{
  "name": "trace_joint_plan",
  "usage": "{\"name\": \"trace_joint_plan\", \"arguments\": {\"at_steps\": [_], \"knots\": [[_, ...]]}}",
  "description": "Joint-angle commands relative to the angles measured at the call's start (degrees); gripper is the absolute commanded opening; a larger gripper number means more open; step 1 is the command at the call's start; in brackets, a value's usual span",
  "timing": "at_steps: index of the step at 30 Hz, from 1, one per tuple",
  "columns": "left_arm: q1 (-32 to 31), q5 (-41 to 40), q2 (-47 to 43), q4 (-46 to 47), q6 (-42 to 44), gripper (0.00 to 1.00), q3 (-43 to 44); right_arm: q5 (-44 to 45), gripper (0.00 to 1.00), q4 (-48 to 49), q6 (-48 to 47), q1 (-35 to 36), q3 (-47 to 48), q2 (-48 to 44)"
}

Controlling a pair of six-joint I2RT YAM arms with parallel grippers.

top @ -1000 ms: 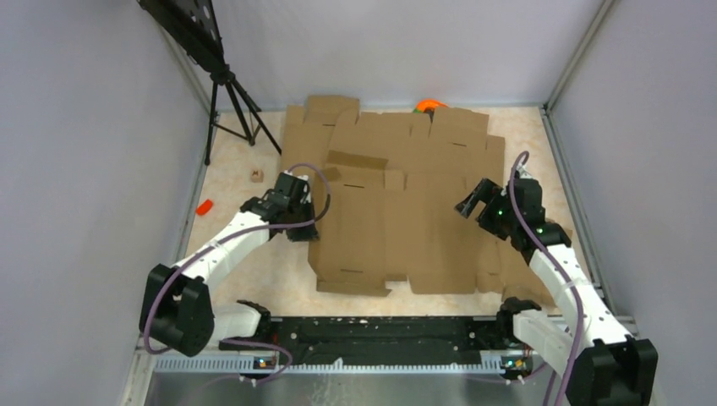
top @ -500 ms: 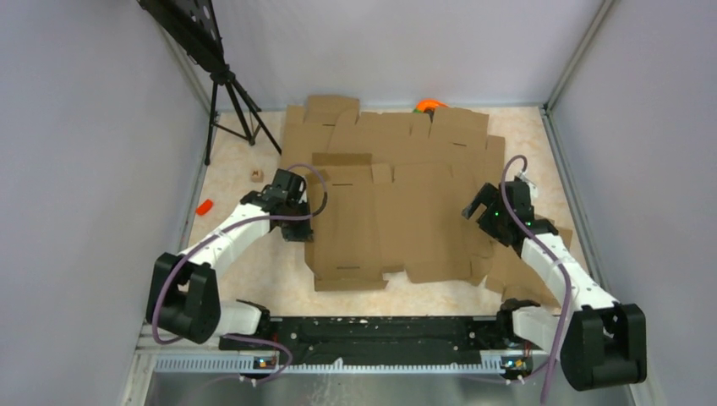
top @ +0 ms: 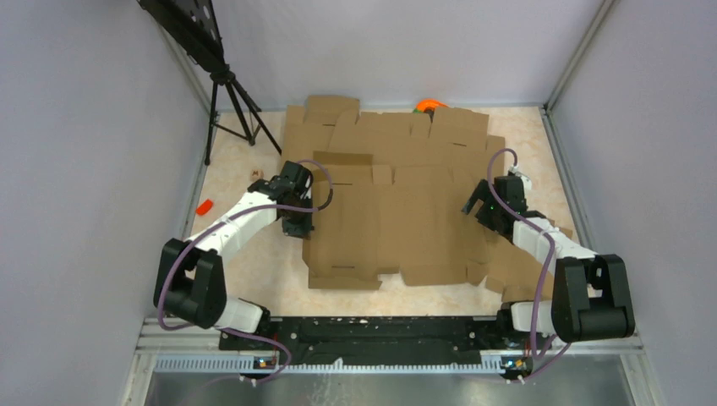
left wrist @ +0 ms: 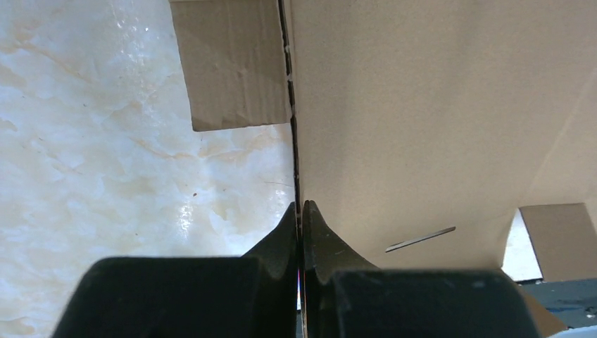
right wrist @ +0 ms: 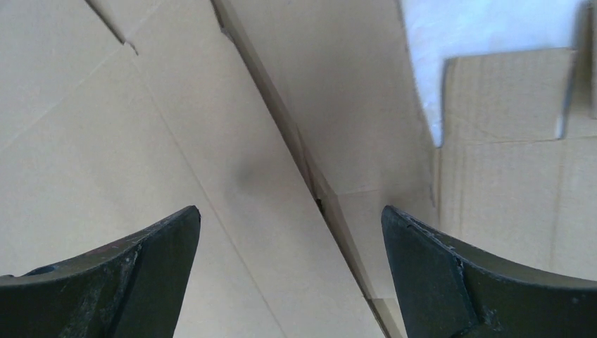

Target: Fold the paper box

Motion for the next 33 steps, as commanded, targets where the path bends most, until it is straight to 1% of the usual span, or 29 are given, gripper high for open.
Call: {"name": "trace_joint_plan", "arguments": {"at_steps": [1, 4, 8, 12, 14, 18, 23, 27, 33], "knots": [[-0.2, -1.2, 2.9, -1.8, 2.5, 0.0, 1.5, -8.8, 0.98, 5.7, -3.8, -1.1, 1.4, 1.4], [-0.2, -0.5, 4.8, -1.6, 2.9, 0.0, 1.4, -14.8, 0.94, 4.6, -6.3, -1.2, 3.0, 2.5], [-0.4, -0.1, 5.7, -1.0, 2.8, 0.0, 1.0, -22.9, 0.91, 2.8, -7.3, -1.1, 4.9, 5.6], [-0.7, 0.4, 5.9, -0.8, 2.5, 0.0, 0.9, -27.0, 0.89, 5.0, -6.1, -1.2, 3.5, 5.6], [-1.0, 1.0, 5.8, -0.5, 2.3, 0.0, 0.9, -29.6, 0.85, 5.9, -5.9, -1.2, 3.3, 5.1], [-1.6, 1.2, 5.9, -0.4, 2.0, 0.0, 0.9, -36.8, 0.71, 6.7, -4.8, -1.1, 3.4, 3.3], [-1.7, 1.4, 6.0, -0.2, 2.0, 0.0, 0.6, -41.6, 0.71, 7.4, -3.2, -1.2, 2.2, -0.9], [-2.1, 4.3, 5.6, 1.3, 1.9, 0.0, 0.0, -45.5, 0.69, 7.7, -3.5, -1.2, 1.7, -0.4], [-3.6, 5.9, 6.5, 1.8, 2.0, 0.0, 0.2, -44.7, 0.71, 5.9, -5.6, -1.2, 0.7, 0.4]]}}
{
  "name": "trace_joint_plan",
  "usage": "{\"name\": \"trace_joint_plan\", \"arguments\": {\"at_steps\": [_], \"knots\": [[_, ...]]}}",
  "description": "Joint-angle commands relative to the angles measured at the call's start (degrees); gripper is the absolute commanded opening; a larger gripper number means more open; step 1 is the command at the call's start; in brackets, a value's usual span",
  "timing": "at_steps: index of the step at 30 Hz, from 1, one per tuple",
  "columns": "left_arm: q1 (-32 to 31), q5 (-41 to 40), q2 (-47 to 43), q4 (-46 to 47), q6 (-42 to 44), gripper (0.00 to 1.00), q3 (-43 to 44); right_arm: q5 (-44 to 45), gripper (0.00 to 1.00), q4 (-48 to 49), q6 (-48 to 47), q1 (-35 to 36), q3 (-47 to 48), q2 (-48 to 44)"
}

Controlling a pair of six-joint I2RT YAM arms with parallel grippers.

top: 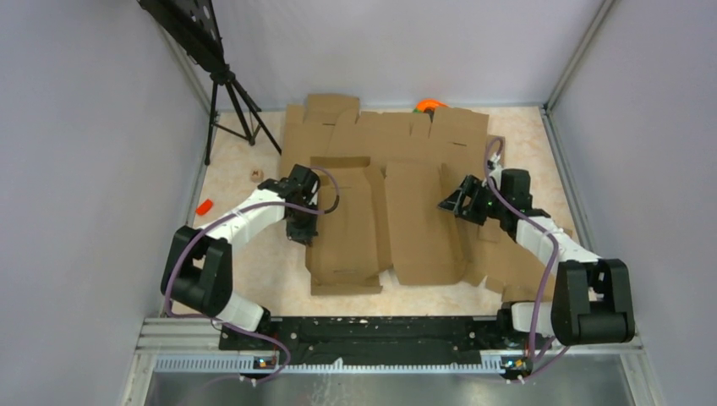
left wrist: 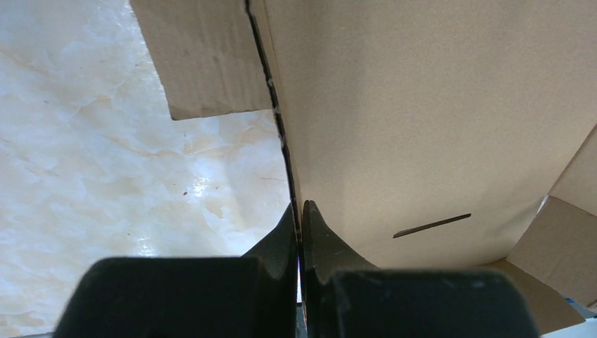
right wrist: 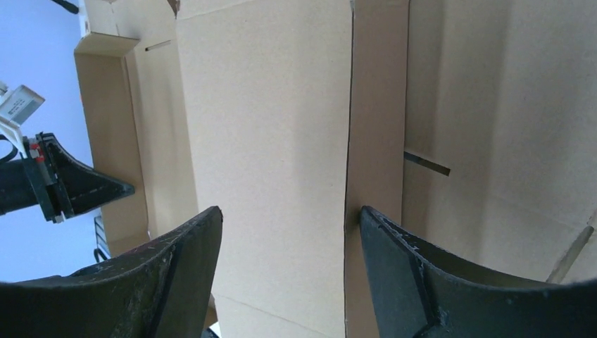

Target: Fold the paper box

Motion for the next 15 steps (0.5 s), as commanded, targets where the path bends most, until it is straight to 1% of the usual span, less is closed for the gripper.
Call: {"name": "trace_joint_plan", "arguments": {"at_steps": [1, 3, 4, 6, 10, 13, 15], "knots": [[-2.1, 5.6, 1.1, 3.0, 0.1, 0.0, 0.3, -3.4, 0.72, -0.3, -1.0, 0.4, -1.0, 0.3], [-3.0, 6.1, 1.1, 3.5, 0.6, 0.0, 0.3, -0.5, 0.76, -2.1, -1.7, 0.5, -0.6, 0.6], [-3.5, 5.9, 1.1, 3.5, 0.6, 0.0, 0.4, 2.5, 0.77, -4.2, -2.4, 0.5, 0.0, 0.5], [-4.0, 5.2, 1.0, 3.4, 0.3, 0.0, 0.4, 11.5, 0.81, -8.1, -3.6, 0.5, 1.0, -0.1], [-4.5, 4.7, 1.0, 3.3, -0.2, 0.0, 0.1, 22.0, 0.84, -11.4, -4.4, 0.5, 0.8, -3.2], [-4.6, 4.7, 1.6, 3.5, -0.3, 0.0, 0.1, 22.7, 0.83, -11.7, -6.0, 0.5, 0.5, -3.5], [-4.9, 5.4, 2.0, 4.0, -0.5, 0.0, 0.2, 19.9, 0.77, -11.4, -6.5, 0.5, 0.7, -1.9]]}}
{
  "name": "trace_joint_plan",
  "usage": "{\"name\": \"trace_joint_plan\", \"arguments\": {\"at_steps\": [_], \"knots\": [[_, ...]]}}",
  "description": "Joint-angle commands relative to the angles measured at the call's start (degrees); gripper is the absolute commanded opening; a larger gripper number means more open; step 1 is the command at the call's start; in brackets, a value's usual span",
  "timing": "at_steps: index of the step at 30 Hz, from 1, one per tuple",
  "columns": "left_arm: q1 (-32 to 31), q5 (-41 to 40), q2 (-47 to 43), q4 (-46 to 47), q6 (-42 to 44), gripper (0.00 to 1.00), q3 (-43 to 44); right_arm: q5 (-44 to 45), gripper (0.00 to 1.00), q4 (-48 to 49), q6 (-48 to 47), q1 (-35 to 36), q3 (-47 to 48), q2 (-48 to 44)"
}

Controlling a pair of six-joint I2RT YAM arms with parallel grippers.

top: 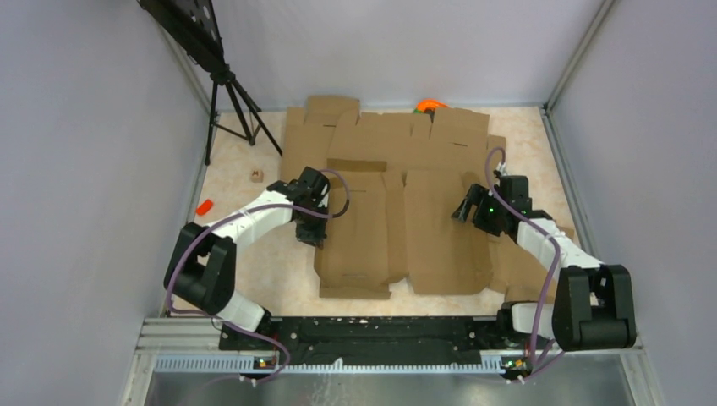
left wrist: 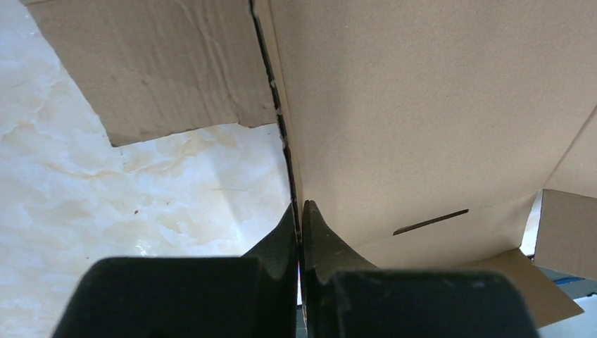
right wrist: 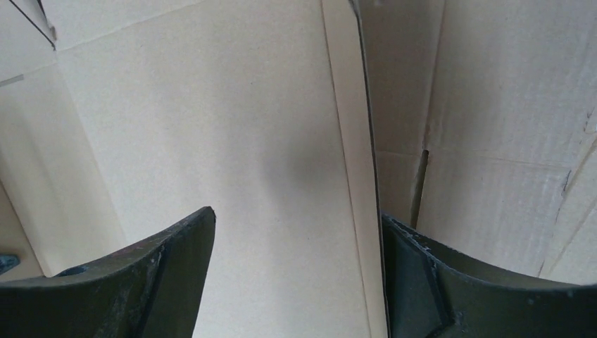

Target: Fold the paper box

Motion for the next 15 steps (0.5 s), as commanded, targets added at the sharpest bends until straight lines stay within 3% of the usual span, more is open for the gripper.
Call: {"name": "trace_joint_plan", "arguments": {"at_steps": [1, 5, 15], "knots": [[-1.0, 3.2, 1.0, 2.0, -0.1, 0.0, 0.3, -0.3, 0.72, -0.4, -2.4, 0.4, 1.2, 0.5], [-2.6, 5.5, 1.0, 3.2, -0.4, 0.0, 0.4, -6.2, 0.58, 1.8, -2.1, 0.6, 0.7, 2.7], [-7.5, 10.6, 0.7, 7.8, -2.2, 0.0, -0.5, -6.1, 0.59, -1.9, -2.9, 4.1, 0.6, -1.9]]}}
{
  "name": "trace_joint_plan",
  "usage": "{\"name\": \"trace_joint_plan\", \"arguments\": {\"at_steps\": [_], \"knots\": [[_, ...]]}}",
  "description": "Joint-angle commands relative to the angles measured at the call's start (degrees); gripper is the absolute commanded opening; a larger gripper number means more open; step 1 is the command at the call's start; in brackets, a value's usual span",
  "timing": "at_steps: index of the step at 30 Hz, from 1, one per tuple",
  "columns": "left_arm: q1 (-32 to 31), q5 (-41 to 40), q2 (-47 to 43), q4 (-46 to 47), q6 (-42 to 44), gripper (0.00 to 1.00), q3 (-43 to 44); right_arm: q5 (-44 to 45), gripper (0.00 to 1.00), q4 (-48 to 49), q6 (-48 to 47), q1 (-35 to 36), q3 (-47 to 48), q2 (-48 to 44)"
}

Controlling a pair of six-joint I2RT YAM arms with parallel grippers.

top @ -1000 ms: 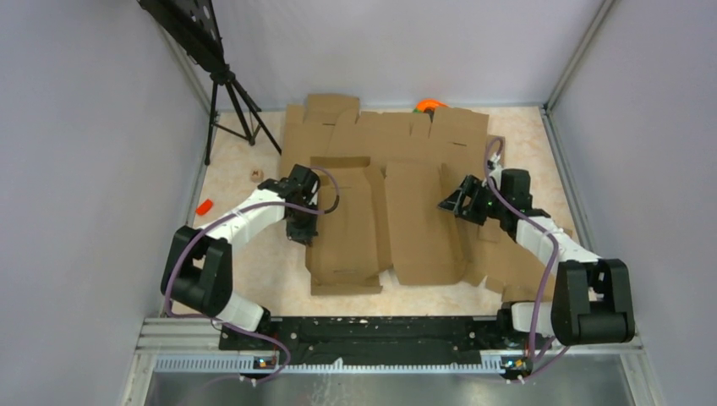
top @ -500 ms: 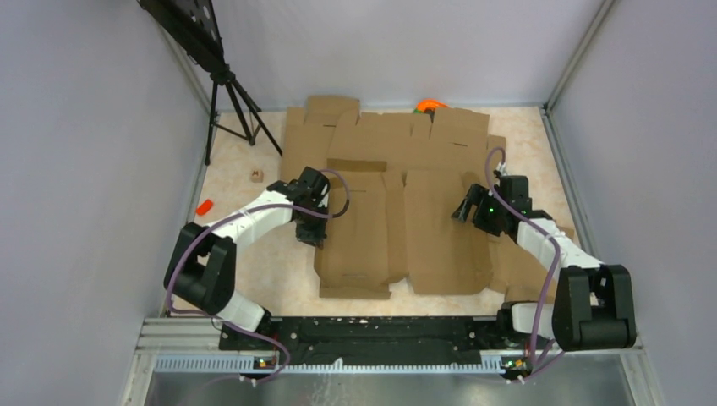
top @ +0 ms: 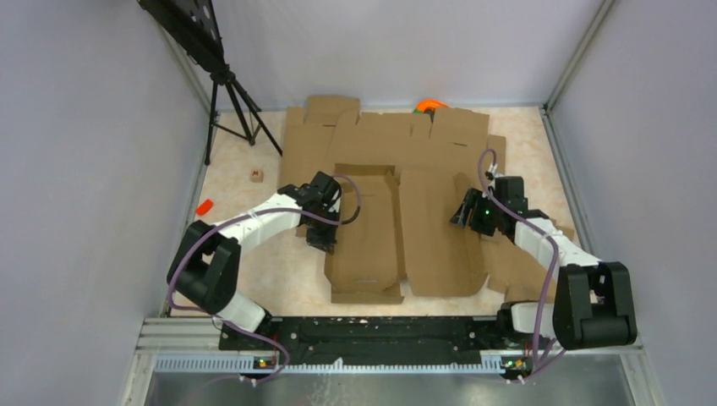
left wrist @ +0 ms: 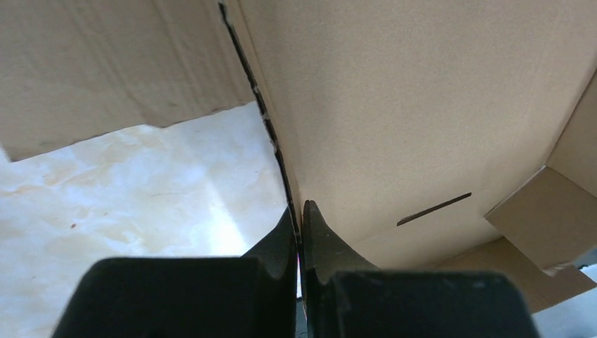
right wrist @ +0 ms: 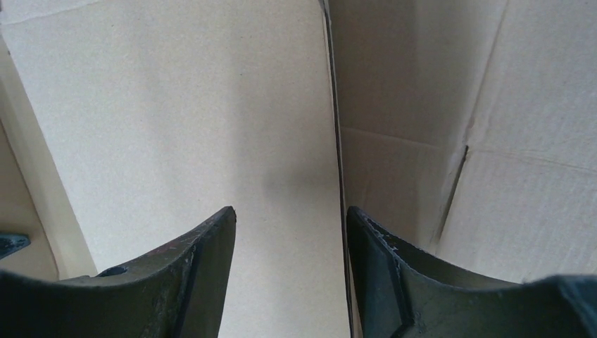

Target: Fold the paper box

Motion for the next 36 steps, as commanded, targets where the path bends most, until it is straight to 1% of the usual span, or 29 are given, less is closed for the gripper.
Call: {"name": "trace_joint_plan", "arguments": {"at_steps": [1, 4, 9, 13, 15, 18, 20, 21, 25, 31, 36], "knots": [[-3.3, 8.9, -0.6, 7.3, -0.9, 0.0, -0.8, -3.5, 0.59, -1.6, -0.2, 3.0, 0.4, -3.3], [-5.1, 10.1, 0.1, 8.9, -1.5, 0.0, -1.1, -2.0, 0.63, -2.5, 0.1, 4.8, -0.5, -4.0], [-6.0, 9.1, 2.4, 8.8, -2.3, 0.0, -0.4, 4.9, 0.81, -4.1, 1.8, 5.9, -0.9, -4.8], [-6.4, 8.8, 2.4, 8.9, -2.7, 0.0, -0.4, 11.6, 0.84, -5.9, 2.6, 6.5, 0.2, -4.6], [-6.5, 8.6, 2.2, 8.9, -2.9, 0.0, -0.4, 15.2, 0.85, -6.8, 2.7, 8.2, 1.0, -4.0], [-6.6, 8.5, 2.3, 9.1, -2.9, 0.0, -0.4, 23.0, 0.87, -9.5, 3.2, 11.7, 3.2, -1.6], [-6.6, 8.2, 2.4, 9.0, -3.0, 0.0, -0.4, 32.1, 0.92, -12.3, 3.9, 14.9, 5.5, 0.1], [-6.6, 8.0, 2.3, 8.8, -3.0, 0.0, -0.4, 34.4, 0.93, -13.4, 3.9, 16.0, 6.7, 1.0], [-6.6, 5.8, 2.5, 7.1, -2.8, 0.01, 0.2, 36.6, 0.94, -15.0, 4.5, 16.8, 9.2, 2.2], [-6.6, 4.1, 2.4, 5.4, -2.3, 0.01, 0.9, 41.5, 0.95, -17.2, 2.9, 16.8, 11.9, -1.4], [-6.6, 4.2, 2.8, 5.8, -2.7, 0.02, 0.8, 41.5, 0.98, -19.9, 2.1, 16.8, 14.6, -1.3]]}}
